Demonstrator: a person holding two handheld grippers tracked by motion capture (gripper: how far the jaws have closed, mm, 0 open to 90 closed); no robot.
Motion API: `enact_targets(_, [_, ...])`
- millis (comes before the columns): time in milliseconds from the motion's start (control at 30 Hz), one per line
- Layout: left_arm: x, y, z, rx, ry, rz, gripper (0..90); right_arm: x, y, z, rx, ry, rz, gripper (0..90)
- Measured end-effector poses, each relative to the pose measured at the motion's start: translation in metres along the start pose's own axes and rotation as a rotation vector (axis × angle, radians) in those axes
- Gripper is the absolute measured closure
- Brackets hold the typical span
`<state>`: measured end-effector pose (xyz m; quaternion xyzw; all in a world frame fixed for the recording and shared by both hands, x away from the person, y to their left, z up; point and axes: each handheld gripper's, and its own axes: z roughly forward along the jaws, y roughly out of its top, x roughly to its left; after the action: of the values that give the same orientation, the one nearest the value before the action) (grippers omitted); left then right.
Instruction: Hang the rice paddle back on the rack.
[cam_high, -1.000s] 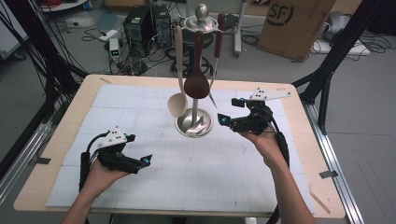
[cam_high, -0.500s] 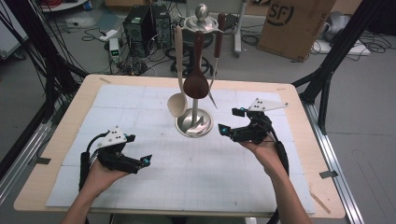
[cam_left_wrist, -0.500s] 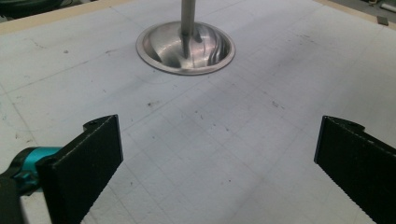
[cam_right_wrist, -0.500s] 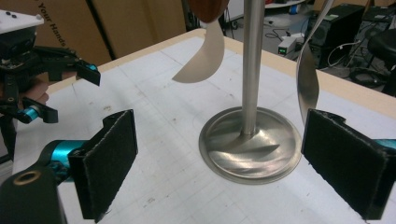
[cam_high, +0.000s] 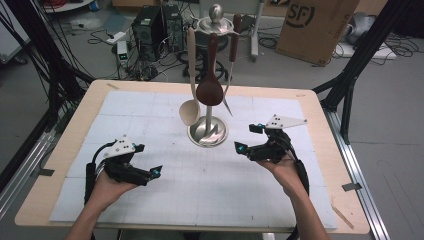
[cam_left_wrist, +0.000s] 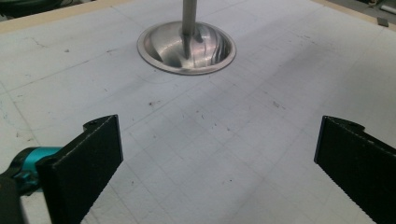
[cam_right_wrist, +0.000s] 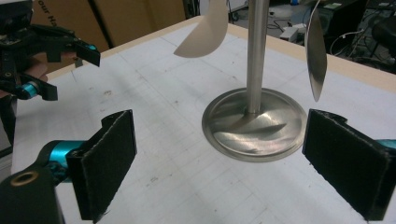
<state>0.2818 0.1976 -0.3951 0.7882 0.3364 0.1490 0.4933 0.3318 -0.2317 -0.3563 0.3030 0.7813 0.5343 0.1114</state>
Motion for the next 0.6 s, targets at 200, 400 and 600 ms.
enact_targets(200, [0.000,0.000,-0.001,-0.001,-0.001,-0.001,1.6,0.001,-0.008,-0.002,0.005,-0.014,0.006,2.1])
enact_targets(400, [0.001,0.000,-0.001,0.000,0.000,-0.003,1.6,0.001,-0.019,-0.005,0.013,-0.023,0.019,1.0])
enact_targets(600, [0.004,-0.001,-0.001,-0.004,0.005,-0.008,1.6,0.001,-0.028,-0.011,0.000,-0.033,0.025,0.3])
